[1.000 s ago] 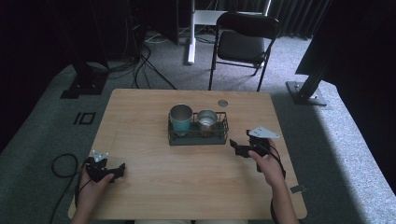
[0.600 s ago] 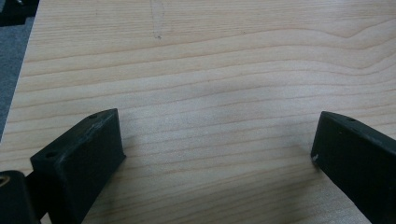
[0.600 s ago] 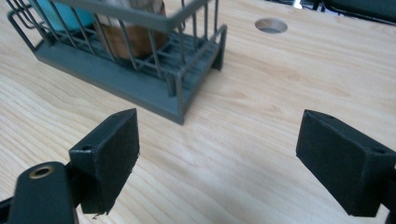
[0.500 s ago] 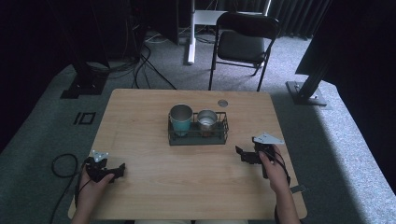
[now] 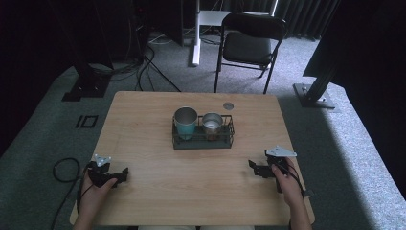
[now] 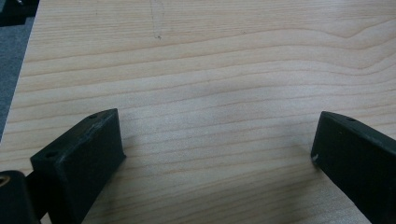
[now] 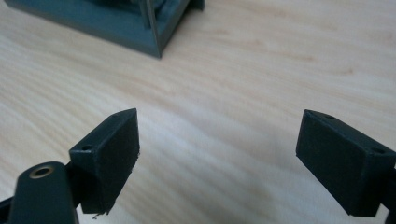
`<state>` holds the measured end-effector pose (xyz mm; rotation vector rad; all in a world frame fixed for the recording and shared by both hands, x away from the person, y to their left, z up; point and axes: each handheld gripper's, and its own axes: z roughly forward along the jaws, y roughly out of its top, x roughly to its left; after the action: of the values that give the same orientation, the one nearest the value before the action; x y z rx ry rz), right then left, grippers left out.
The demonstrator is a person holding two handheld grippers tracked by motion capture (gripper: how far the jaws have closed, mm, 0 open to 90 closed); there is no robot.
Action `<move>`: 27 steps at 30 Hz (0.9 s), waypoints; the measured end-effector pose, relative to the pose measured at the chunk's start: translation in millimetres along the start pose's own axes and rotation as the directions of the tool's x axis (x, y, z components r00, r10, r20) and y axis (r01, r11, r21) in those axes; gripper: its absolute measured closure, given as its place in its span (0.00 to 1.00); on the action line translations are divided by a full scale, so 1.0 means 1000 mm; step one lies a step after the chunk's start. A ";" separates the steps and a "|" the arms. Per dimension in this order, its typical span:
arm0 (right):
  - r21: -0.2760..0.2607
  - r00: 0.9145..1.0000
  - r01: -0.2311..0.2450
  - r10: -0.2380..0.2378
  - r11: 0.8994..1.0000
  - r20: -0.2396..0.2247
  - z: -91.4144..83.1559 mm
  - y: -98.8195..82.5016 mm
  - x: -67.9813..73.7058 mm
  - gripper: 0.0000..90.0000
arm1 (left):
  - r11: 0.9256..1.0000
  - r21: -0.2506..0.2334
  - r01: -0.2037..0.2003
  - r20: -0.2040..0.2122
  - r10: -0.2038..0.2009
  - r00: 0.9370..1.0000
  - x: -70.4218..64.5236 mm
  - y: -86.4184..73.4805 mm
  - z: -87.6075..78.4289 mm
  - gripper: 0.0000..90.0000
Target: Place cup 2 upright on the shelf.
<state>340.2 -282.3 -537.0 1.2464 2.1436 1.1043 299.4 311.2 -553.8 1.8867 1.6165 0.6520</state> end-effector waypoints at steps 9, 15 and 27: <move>0.061 1.000 0.017 -0.016 0.998 -0.016 -0.009 -0.022 -0.003 0.15 | 1.000 0.000 0.000 0.000 0.000 1.000 0.000 0.000 0.000 0.03; 0.081 1.000 0.021 -0.019 0.996 -0.015 -0.016 -0.032 -0.003 0.15 | 1.000 0.000 0.000 0.000 0.000 1.000 0.000 0.000 0.000 0.03; 0.113 1.000 0.007 -0.006 0.994 -0.005 -0.031 -0.046 -0.003 0.15 | 1.000 0.000 0.000 0.000 0.000 1.000 0.000 0.000 0.000 0.03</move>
<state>296.3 -311.3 -555.7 1.2864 2.2395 0.9953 299.4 311.2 -553.8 1.8869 1.6161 0.6523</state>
